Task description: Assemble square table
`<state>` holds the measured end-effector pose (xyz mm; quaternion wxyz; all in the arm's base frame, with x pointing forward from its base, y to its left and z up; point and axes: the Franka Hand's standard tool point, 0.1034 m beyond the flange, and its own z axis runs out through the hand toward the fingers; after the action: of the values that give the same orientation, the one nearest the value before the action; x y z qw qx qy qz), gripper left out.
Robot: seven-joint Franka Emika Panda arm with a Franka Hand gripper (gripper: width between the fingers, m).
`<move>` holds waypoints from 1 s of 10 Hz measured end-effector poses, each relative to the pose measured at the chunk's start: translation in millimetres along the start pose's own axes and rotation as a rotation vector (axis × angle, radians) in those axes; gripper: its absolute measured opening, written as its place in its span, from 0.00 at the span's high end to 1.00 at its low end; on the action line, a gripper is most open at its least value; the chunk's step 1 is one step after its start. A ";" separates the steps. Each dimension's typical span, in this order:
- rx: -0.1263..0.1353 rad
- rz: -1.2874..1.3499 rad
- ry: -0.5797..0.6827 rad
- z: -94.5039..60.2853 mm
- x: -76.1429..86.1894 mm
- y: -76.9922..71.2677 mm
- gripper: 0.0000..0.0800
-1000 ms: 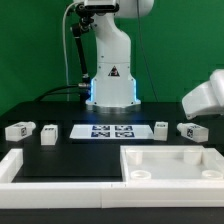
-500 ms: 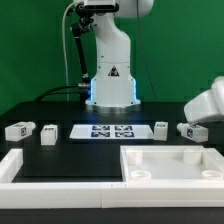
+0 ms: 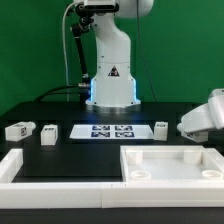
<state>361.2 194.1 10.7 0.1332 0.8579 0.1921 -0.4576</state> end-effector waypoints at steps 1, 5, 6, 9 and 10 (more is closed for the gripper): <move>0.000 0.000 0.000 0.0 0.0 0.0 0.34; 0.000 -0.001 -0.001 0.0 -0.2 0.0 0.64; 0.000 -0.001 -0.001 0.0 -0.2 0.0 0.64; 0.000 -0.001 -0.001 -0.1 -0.2 0.0 0.64; 0.001 -0.010 -0.002 -3.4 -2.3 2.4 0.64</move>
Offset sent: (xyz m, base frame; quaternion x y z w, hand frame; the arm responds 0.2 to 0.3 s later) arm 0.0000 0.0000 0.0000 0.0000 0.0000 0.0000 1.0000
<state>363.6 192.9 14.5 0.1308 0.8565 0.1959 -0.4593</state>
